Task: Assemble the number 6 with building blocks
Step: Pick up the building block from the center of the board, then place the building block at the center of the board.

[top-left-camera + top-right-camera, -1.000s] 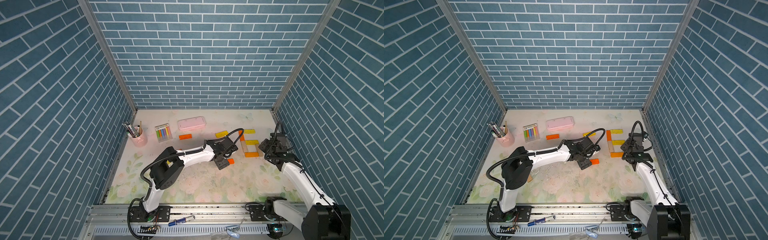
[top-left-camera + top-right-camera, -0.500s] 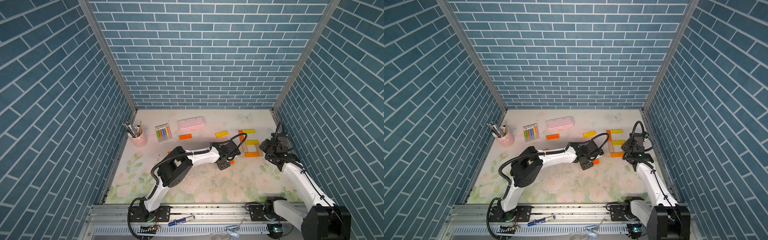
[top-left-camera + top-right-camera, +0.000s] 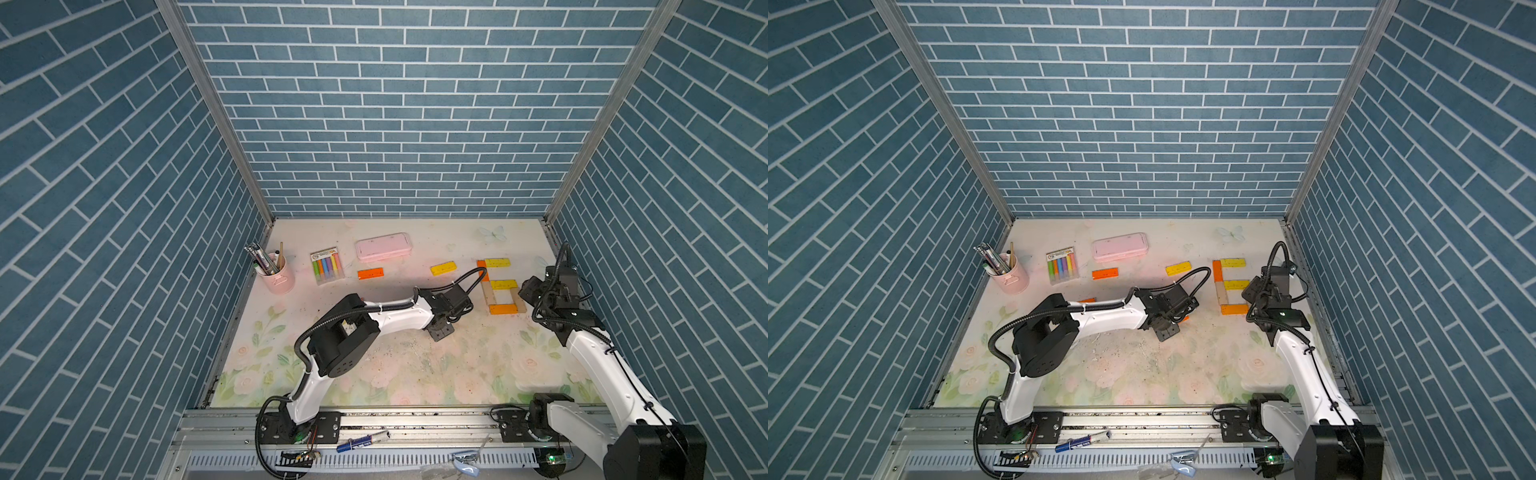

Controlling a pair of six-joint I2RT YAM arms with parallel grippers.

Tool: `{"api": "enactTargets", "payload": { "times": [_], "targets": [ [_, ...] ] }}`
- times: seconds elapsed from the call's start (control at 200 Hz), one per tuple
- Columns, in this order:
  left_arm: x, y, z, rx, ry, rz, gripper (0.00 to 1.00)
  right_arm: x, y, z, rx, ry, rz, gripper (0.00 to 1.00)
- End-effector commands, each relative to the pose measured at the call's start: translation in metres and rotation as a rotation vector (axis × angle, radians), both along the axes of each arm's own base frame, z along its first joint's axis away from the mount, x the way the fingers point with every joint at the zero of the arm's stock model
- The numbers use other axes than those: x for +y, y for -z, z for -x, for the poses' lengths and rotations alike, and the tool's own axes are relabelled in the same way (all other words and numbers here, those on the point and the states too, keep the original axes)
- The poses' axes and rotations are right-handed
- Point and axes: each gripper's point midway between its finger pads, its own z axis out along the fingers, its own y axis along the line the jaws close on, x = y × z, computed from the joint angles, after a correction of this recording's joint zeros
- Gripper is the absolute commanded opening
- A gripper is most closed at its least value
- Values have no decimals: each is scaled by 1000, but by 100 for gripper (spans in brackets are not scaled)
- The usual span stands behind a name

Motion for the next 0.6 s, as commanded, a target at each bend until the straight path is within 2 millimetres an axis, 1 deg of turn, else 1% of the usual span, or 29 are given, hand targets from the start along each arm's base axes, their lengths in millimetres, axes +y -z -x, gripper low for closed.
{"api": "enactTargets", "payload": {
  "times": [0.0, 0.095, 0.165, 0.31, 0.415, 0.47, 0.495, 0.595],
  "targets": [
    [23, -15, -21, -38, -202, 39, 28, 5, 2, 1, 2, -49, 15, 51],
    [41, -21, -30, -22, -358, 93, 28, 10, 9, -1, 9, -71, -10, 51],
    [50, -23, -35, 0, -454, 150, 29, 16, 12, -4, 12, -89, -34, 50],
    [61, -25, -46, 53, -619, 249, 30, 26, 14, -11, 14, -129, -76, 50],
    [58, -22, -54, 95, -692, 302, 30, 33, 19, -14, 30, -168, -91, 49],
    [55, -21, -58, 104, -717, 312, 30, 34, 22, -16, 40, -176, -84, 49],
    [54, -22, -61, 104, -729, 316, 30, 40, 23, -16, 48, -205, -103, 49],
    [50, -17, -70, 132, -783, 327, 30, 46, 28, -20, 65, -236, -121, 49]
  ]
}}
